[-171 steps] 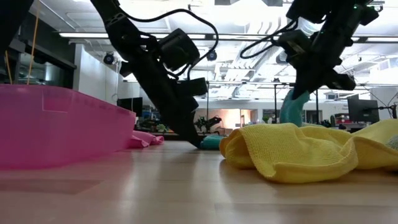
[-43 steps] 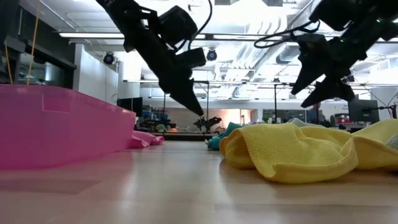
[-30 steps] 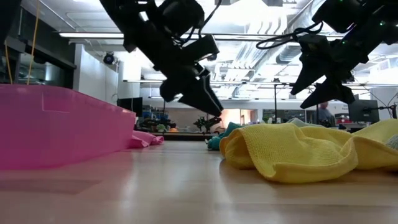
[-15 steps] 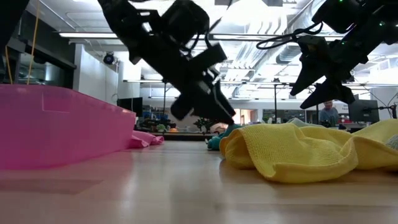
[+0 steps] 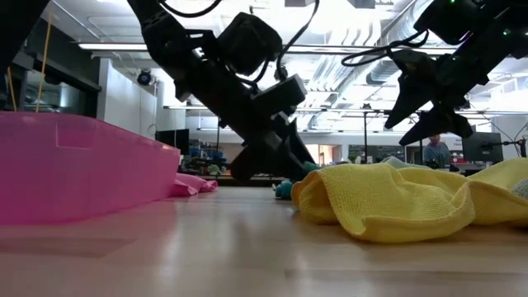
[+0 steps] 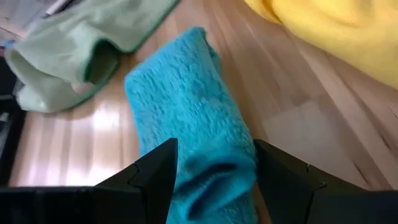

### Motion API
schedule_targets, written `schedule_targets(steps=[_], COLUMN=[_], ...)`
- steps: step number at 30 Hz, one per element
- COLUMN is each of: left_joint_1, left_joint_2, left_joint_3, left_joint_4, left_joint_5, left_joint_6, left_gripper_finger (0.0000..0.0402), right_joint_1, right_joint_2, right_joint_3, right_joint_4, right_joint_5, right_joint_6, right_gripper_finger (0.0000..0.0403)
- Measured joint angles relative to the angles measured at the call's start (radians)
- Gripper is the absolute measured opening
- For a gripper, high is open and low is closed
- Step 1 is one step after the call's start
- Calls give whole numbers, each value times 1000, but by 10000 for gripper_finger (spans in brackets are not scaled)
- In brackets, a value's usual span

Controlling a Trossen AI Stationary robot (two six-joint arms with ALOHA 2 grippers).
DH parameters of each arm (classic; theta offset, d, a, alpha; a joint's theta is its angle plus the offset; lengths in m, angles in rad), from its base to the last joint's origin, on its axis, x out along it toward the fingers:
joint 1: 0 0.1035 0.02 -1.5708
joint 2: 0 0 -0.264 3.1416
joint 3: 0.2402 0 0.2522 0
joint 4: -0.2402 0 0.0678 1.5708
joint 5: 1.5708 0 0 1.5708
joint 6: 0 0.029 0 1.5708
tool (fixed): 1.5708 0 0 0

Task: Fold microfiber towels
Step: Fold the blue microfiber towel

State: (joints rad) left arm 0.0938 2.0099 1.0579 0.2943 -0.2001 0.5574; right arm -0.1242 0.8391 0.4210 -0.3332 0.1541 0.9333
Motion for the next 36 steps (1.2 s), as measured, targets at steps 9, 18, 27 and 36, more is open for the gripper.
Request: schedule_targets(steps=[9,18,27,36], left_joint_1=[20,29,60,59], left_joint_2=[0,-14,-36,-52], left_joint_3=[0,0,0,0], left_joint_4=[17,19,17,17], left_joint_5=[-68,-117,-129,-244], left_joint_6=[20,115,189,284], left_gripper_finger=[195,112,10,6], right_joint_1=[0,0,0,0], right_joint_2=[0,0,0,0], right_joint_3=[0,0,0,0], right_joint_4=[1,1,1,1], right_joint_5=[10,25,25,25], right_joint_6=[15,38,38,38], right_gripper_finger=[216,216,216,216])
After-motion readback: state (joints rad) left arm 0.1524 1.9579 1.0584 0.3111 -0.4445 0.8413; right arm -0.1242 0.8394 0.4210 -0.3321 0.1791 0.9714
